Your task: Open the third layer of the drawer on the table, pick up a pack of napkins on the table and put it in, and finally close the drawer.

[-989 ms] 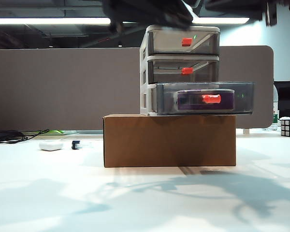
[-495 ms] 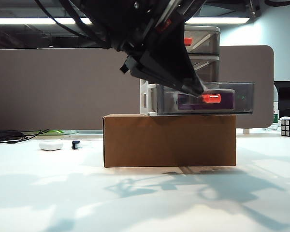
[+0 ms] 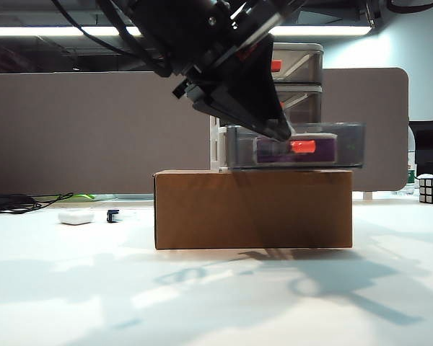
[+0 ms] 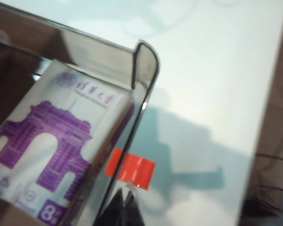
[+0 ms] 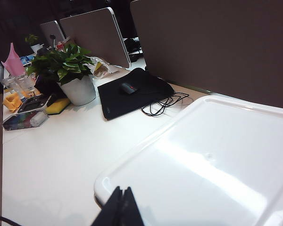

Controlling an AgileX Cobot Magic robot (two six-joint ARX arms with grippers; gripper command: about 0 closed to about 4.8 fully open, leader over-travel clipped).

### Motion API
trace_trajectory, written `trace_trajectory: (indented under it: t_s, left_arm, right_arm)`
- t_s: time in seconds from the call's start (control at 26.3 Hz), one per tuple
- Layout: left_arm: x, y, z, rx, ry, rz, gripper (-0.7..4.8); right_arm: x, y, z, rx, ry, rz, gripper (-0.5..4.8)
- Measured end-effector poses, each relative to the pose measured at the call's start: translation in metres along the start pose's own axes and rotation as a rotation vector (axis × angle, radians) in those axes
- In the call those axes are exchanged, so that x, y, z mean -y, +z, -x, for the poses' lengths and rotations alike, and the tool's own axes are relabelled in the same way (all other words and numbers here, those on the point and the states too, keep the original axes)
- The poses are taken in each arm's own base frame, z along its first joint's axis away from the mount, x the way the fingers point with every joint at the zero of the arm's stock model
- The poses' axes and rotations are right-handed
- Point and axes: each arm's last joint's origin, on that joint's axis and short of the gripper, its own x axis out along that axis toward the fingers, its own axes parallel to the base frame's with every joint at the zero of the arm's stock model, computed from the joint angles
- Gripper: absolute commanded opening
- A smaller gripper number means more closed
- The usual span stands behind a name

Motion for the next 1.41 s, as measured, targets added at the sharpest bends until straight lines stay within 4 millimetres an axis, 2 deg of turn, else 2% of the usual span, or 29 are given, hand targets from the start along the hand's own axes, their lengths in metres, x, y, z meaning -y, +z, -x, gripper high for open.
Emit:
trace_trajectory:
  t_s: [0.38,0.53,0.76,0.84,1.07,1.41]
  left_arm:
    - [-0.003,0.004,0.000,0.031,0.069,-0.006,-0.05]
    - [-0.004,0.004,-0.002,0.037,0.070,-0.007,-0.05]
    - [-0.006,-0.003,-0.017,-0.002,0.064,0.000,-0.05]
    - [-0.006,-0.004,-0.020,-0.010,0.075,0.001,-0.05]
    - [-0.009,-0.003,-0.024,0.004,0.131,-0.002,-0.05]
    - [-0.018,0.002,-0.022,0.048,0.259,0.001,-0.05]
  right_arm:
    - [0.003,0.000,-0.002,0.018,-0.070,0.015,-0.04]
    - [0.010,0.003,-0.014,0.020,-0.072,0.019,-0.04]
    - [0.015,0.013,-0.050,-0.005,-0.018,0.014,-0.04]
    - [0.017,0.014,-0.054,-0.016,-0.022,0.004,-0.04]
    - [0.021,0.004,-0.054,-0.091,-0.078,-0.037,-0.04]
    - [0.021,0.003,-0.053,-0.114,-0.099,-0.028,-0.04]
